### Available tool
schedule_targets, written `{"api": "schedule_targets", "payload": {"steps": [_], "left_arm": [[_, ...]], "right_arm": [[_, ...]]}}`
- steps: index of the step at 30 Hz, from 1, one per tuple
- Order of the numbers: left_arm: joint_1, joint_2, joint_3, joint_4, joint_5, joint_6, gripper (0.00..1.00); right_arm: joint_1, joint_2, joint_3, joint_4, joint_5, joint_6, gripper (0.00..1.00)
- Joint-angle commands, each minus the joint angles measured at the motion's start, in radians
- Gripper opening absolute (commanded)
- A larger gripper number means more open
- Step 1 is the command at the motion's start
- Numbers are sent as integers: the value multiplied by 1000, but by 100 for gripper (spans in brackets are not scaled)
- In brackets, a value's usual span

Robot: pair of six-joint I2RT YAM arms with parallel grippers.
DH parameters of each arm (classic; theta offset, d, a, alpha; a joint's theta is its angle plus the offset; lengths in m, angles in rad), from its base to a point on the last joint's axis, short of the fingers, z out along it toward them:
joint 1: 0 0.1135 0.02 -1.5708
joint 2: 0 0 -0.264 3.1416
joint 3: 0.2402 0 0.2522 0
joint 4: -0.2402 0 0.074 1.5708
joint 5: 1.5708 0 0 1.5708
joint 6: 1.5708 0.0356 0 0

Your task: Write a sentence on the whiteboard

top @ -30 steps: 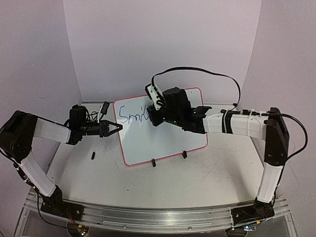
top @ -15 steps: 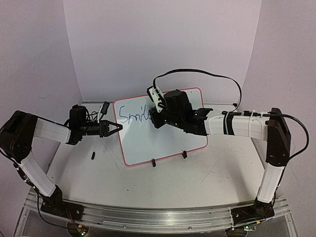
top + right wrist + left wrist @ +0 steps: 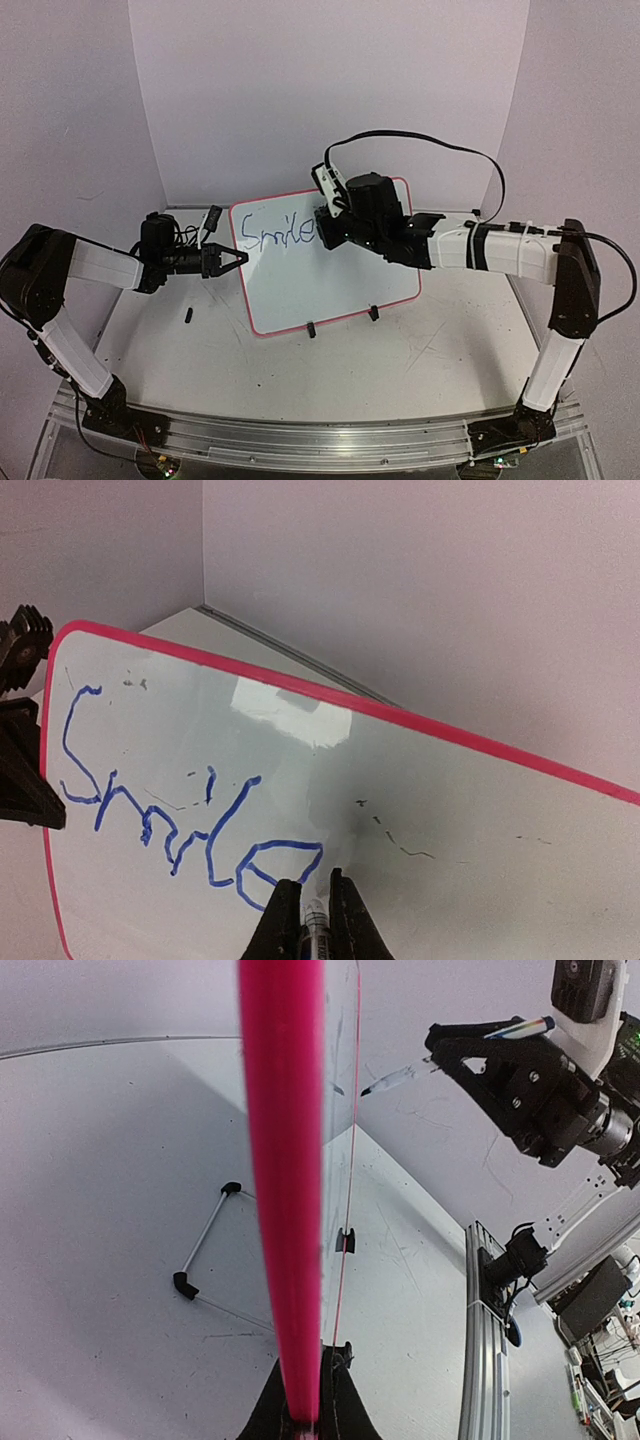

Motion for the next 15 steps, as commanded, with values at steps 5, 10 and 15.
{"api": "schedule_targets", "payload": {"steps": [5, 10, 15], "left_arm": [[1, 25, 12, -70, -140, 40, 0], [-1, -2, 20, -119, -158, 73, 0], [-1, 12, 30, -177, -158, 122, 0]], "right_arm": [[5, -170, -67, 57, -29, -44, 0], [-3, -209, -138, 101, -121, -58, 0], [-19, -209, -155, 121, -141, -58, 0]]}}
